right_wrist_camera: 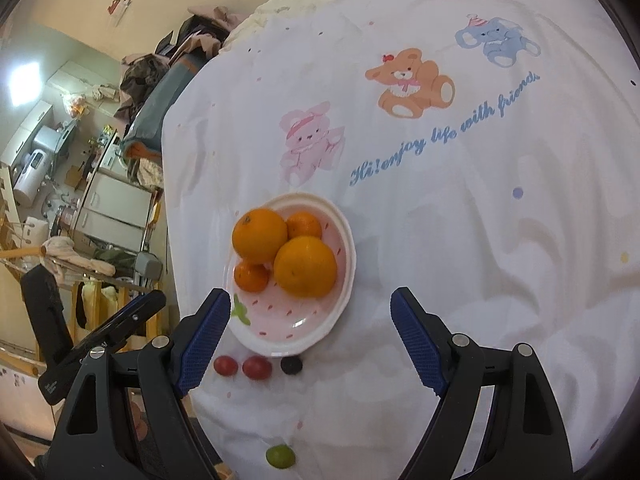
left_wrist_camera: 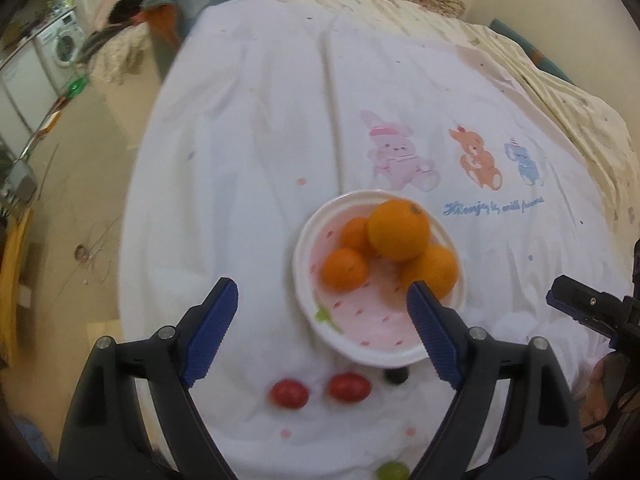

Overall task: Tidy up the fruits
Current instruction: 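Carry the held dark plum toward the pink plate with the right tool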

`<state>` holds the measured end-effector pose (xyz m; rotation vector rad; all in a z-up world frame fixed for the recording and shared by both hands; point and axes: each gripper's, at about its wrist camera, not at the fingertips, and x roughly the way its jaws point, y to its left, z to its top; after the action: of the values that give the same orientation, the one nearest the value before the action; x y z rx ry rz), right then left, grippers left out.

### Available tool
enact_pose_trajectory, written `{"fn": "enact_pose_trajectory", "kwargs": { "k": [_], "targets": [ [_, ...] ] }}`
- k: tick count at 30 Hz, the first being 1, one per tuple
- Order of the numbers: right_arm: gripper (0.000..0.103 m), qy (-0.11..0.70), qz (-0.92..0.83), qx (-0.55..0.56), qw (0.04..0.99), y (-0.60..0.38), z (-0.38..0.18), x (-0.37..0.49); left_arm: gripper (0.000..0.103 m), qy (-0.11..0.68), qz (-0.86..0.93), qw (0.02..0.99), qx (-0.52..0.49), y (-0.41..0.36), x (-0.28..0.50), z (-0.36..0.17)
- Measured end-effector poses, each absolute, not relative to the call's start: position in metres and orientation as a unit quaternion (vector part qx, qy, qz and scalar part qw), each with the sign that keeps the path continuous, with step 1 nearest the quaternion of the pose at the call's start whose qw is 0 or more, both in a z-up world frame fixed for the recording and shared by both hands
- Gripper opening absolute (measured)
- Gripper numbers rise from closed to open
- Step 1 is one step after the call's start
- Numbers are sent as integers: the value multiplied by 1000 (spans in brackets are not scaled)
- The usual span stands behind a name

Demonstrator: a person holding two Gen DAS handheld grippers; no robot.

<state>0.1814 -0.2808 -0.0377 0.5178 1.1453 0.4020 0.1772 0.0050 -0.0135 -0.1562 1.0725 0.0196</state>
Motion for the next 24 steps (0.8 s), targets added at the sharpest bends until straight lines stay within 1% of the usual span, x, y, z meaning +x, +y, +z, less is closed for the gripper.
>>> {"fn": "enact_pose_trajectory", "kwargs": {
  "k": [11, 18, 19, 20, 22, 24],
  "targets": [
    [85, 554, 194, 209, 782, -257, -51, 149, 84, 549, 46, 825, -124, 29, 128, -42],
    [84, 591, 211, 156, 763, -227, -75, 136, 84, 556, 64, 820, -116, 31, 122, -53],
    [83, 595, 213, 146, 761, -222, -78, 135, 84, 556, 64, 820, -117, 31, 123, -54],
    [78, 597, 215, 132, 761, -216, -80, 135, 84, 555, 63, 821, -118, 31, 123, -53],
    [73, 595, 216, 98, 768, -204, -83, 134, 84, 552, 63, 823, -115, 30, 123, -53],
    [70, 588, 212, 66, 778, -196, -86, 131, 84, 550, 64, 825, -115, 30, 124, -52]
  ]
}}
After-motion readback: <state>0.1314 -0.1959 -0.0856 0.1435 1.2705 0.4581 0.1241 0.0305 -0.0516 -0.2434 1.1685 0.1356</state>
